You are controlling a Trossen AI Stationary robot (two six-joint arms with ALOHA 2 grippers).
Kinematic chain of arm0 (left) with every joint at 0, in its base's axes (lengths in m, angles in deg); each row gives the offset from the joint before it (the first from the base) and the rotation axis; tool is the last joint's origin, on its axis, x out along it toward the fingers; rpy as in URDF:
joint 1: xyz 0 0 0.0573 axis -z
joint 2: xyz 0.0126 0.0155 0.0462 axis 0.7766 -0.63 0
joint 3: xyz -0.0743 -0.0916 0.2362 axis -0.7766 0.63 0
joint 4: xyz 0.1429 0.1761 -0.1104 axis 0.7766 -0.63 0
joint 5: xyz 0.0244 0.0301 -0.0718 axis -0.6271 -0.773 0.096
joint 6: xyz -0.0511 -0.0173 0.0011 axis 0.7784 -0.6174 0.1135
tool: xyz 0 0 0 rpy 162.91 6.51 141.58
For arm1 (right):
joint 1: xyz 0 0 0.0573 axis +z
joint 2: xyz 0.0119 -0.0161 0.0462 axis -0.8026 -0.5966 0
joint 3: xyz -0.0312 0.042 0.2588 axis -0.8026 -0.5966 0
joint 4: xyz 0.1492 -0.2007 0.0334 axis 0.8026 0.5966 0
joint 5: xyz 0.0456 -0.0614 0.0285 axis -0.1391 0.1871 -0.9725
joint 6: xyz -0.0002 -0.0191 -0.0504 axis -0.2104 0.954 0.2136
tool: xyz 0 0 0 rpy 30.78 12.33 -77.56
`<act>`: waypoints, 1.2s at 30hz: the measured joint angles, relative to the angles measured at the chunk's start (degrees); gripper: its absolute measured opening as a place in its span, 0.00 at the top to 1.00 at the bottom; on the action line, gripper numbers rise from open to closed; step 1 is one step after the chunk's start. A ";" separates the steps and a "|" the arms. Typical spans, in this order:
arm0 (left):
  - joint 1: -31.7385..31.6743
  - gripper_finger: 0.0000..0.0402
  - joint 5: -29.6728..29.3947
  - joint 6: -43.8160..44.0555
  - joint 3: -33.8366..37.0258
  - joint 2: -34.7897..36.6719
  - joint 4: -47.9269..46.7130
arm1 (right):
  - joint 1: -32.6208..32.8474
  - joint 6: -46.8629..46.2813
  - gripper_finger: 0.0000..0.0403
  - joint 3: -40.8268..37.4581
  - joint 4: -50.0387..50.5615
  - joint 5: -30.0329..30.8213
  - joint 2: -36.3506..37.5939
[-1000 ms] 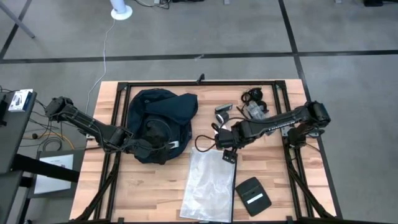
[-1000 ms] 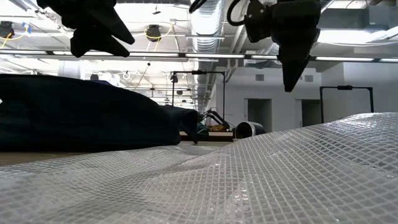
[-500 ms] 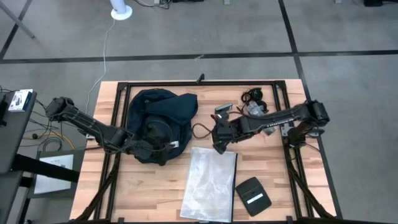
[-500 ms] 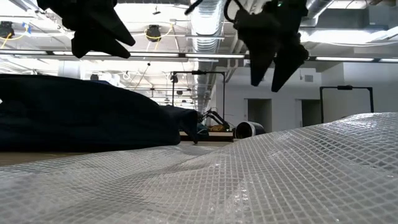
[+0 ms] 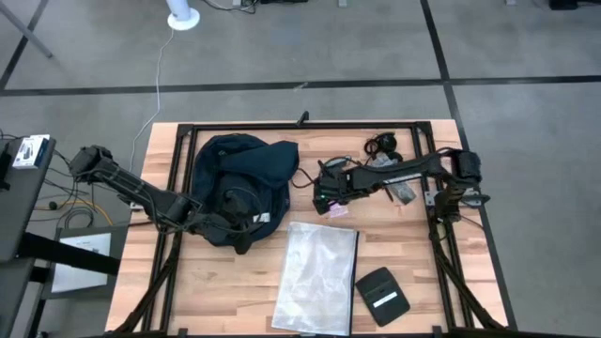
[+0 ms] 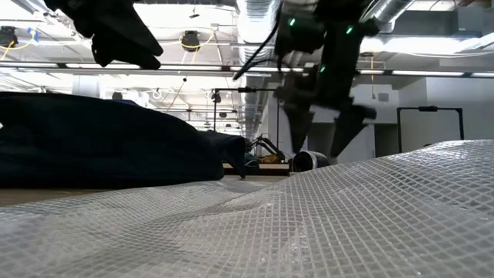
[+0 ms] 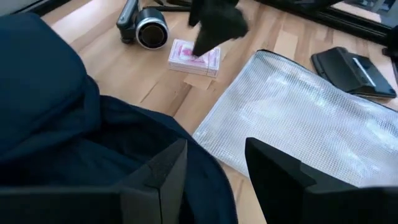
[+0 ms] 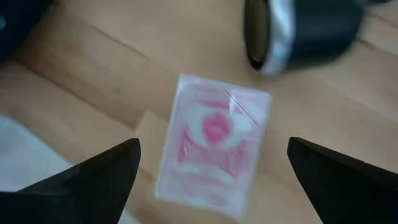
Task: Unpack backpack
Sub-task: Put the red game card into the white zip lock bag
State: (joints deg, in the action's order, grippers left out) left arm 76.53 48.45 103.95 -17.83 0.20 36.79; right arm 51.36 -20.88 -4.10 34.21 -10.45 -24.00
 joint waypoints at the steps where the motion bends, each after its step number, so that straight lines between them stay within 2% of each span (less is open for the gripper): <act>1: 0.00 0.62 -0.02 -0.31 0.00 0.00 -0.20 | -0.30 0.00 0.01 0.00 -1.09 -0.48 -0.99; 13: -0.04 0.62 0.18 -0.39 0.00 0.00 -3.71 | -1.76 -0.42 0.01 0.39 -3.77 -0.78 -8.85; 18: -0.07 0.62 0.20 -0.39 0.00 0.00 -4.41 | -1.29 -0.13 0.13 0.30 -4.26 -0.76 -8.20; 21: -0.11 0.62 0.18 -0.39 0.00 0.00 -4.26 | -1.06 0.49 0.24 0.00 -4.08 -1.61 -6.61; 23: -0.11 0.62 0.20 -0.39 0.00 0.00 -4.28 | -0.46 0.86 0.27 0.00 -4.12 -1.89 -4.64; 30: -0.13 0.62 0.17 0.07 0.00 0.00 -3.84 | 4.46 1.52 0.27 0.07 -1.19 -1.94 4.72; 36: -0.13 0.62 0.17 0.91 0.00 0.00 -3.83 | 16.37 -1.15 0.24 0.17 6.59 -5.48 13.29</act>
State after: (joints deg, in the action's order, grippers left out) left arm 76.40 48.63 104.86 -17.83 0.20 32.96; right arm 67.73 -22.03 -3.92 40.80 -15.93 -10.71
